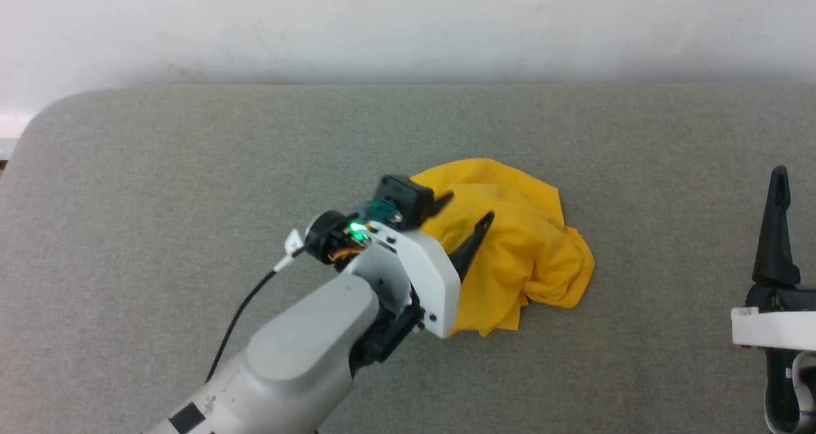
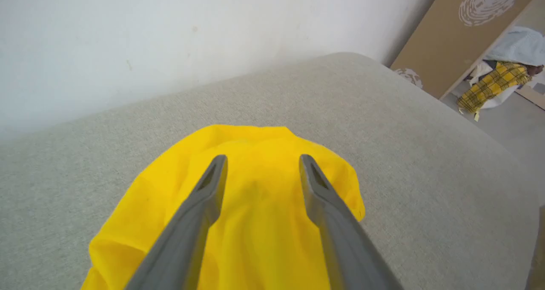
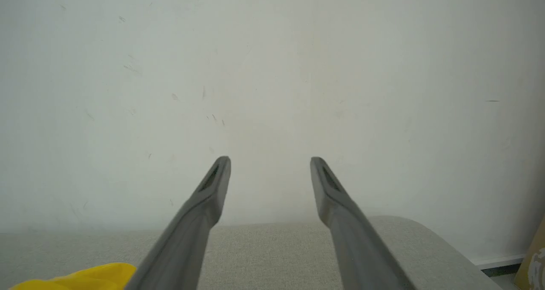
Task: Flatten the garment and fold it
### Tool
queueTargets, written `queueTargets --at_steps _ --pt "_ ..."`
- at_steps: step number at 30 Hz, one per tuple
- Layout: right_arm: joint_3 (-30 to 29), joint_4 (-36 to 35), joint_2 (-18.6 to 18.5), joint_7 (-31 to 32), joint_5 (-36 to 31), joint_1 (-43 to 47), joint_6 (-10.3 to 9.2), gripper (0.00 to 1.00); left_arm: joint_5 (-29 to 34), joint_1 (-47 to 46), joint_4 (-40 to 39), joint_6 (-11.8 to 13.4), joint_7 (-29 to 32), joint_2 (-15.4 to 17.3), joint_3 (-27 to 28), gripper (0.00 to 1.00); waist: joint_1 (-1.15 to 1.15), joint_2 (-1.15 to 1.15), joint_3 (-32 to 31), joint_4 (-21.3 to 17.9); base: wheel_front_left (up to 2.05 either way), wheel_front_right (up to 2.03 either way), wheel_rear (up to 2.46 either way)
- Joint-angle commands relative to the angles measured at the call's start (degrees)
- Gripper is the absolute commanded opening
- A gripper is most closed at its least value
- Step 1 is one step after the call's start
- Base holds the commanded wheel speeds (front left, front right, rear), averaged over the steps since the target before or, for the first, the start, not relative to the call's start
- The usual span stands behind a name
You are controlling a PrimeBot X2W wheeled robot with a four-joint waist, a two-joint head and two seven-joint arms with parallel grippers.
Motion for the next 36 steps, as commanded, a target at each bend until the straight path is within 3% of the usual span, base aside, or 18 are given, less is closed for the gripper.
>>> queueTargets --at_steps 1,3,5,6,10,13,16,20,24,30,36 --pt "0.0 0.2 0.1 -0.3 -0.1 0.6 -0.11 1.0 -0.5 0.2 -0.5 0.2 -1.0 0.1 0.8 1.0 0.0 0.0 -0.8 0.5 0.0 0.0 0.0" --pt "0.2 0.4 0.1 -0.3 -0.1 1.2 -0.11 1.0 -1.3 1.2 -2.5 1.3 -3.9 1.1 3.1 1.0 0.0 0.0 -1.6 0.7 0.0 0.0 0.0" --pt "0.4 0.6 0.1 -0.3 0.1 1.8 -0.11 1.0 -2.4 4.4 -6.5 4.3 -8.5 4.0 7.3 1.0 0.0 0.0 -2.3 1.1 0.0 0.0 0.0" --pt "0.4 0.6 0.1 -0.3 0.1 1.8 -0.11 1.0 -2.4 4.4 -6.5 4.3 -8.5 4.0 7.3 1.0 0.0 0.0 -2.3 1.1 0.0 0.0 0.0" --pt "0.6 1.0 0.1 -0.3 0.6 2.8 -0.11 1.0 -1.4 10.7 -13.1 9.1 -15.7 9.8 13.0 1.0 0.0 0.0 -2.6 1.4 0.0 0.0 0.0" --pt "0.8 1.2 0.1 -0.3 0.9 3.4 -0.11 1.0 -0.1 17.6 -19.0 12.9 -17.8 13.3 18.3 1.0 0.0 0.0 -2.5 1.5 0.0 0.0 0.0" --pt "0.8 1.3 0.1 -0.3 1.3 3.9 -0.11 1.0 2.2 26.1 -26.3 15.3 -18.1 14.3 25.9 1.0 0.0 0.0 -2.0 1.6 0.0 0.0 0.0" --pt "1.0 1.6 0.1 -0.3 1.4 4.2 -0.11 1.0 11.7 36.6 -32.7 16.3 -18.1 13.9 34.1 1.0 0.0 0.0 -1.4 2.1 0.0 0.0 0.0" --pt "0.7 2.3 0.1 -0.3 1.6 4.5 -0.11 1.0 17.7 44.7 -33.7 15.4 -18.1 10.2 40.1 1.0 0.0 0.0 -1.5 2.9 0.0 0.0 0.0" --pt "2.2 5.1 0.1 -0.1 1.2 2.5 -0.11 1.0 21.7 47.6 -33.8 10.1 -18.1 2.5 44.5 1.0 0.0 0.0 -1.0 4.2 0.0 0.0 0.0" --pt "6.0 7.5 0.1 11.4 0.0 -5.3 -0.11 1.0 25.2 45.7 -32.5 5.0 -18.1 -1.6 47.5 1.0 0.0 0.0 0.8 4.3 0.0 0.0 0.0"
